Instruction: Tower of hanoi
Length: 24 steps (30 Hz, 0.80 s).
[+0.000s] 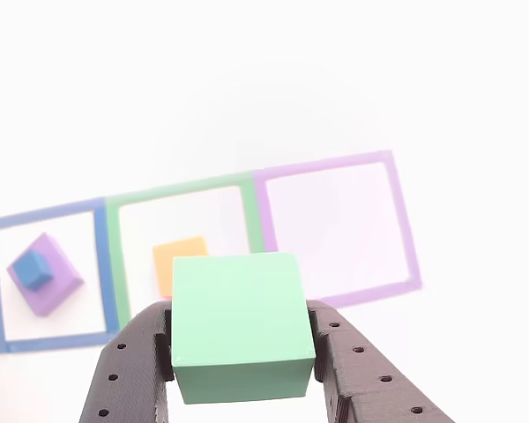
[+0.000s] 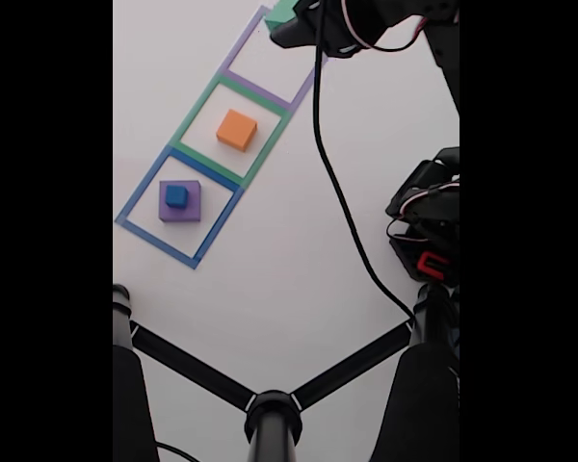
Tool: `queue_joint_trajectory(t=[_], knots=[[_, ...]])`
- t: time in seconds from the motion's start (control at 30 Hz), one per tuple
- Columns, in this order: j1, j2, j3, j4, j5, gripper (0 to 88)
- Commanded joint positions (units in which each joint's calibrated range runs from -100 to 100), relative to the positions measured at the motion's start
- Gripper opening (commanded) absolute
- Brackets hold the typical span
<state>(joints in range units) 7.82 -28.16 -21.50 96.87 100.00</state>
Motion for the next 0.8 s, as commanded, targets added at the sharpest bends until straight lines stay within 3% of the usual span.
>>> queue_joint_trajectory(t=[0.0, 0.37, 0.6, 0.77], knots=[[2.36, -0.93, -6.81, 2.97, 0.0, 5.2], [9.45, -7.1, 12.27, -5.29, 0.0, 5.8], [13.11, -12.71, 34.35, -21.07, 0.0, 5.8], [15.17, -14.55, 52.53, -39.2, 0.0, 6.0]])
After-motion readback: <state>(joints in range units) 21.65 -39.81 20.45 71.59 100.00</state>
